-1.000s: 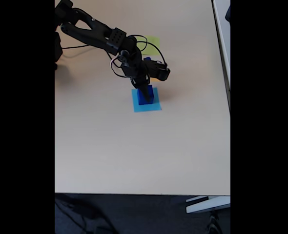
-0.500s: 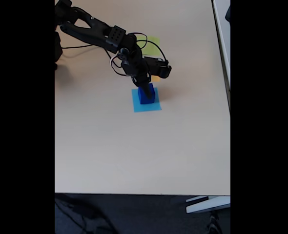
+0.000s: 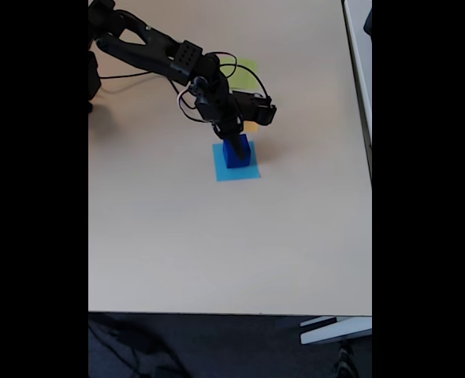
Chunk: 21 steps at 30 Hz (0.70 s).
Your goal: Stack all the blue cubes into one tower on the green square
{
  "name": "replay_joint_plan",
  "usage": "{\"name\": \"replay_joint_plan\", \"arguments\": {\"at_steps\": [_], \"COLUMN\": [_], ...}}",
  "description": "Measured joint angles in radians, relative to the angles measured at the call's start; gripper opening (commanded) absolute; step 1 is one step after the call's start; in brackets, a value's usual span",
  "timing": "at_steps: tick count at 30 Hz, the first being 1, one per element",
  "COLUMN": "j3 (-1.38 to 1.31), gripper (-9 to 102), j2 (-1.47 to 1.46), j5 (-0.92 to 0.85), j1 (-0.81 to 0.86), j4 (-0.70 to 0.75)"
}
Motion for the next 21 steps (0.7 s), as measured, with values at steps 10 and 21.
{"name": "replay_joint_plan", "arguments": {"at_steps": [10, 21], "j3": [0.049, 0.06], "gripper": [10, 10], "j2": [0.075, 0.083], "j5": [-0.014, -0.017], "j1": [0.0, 0.003], "j4": [0.037, 0.055]}}
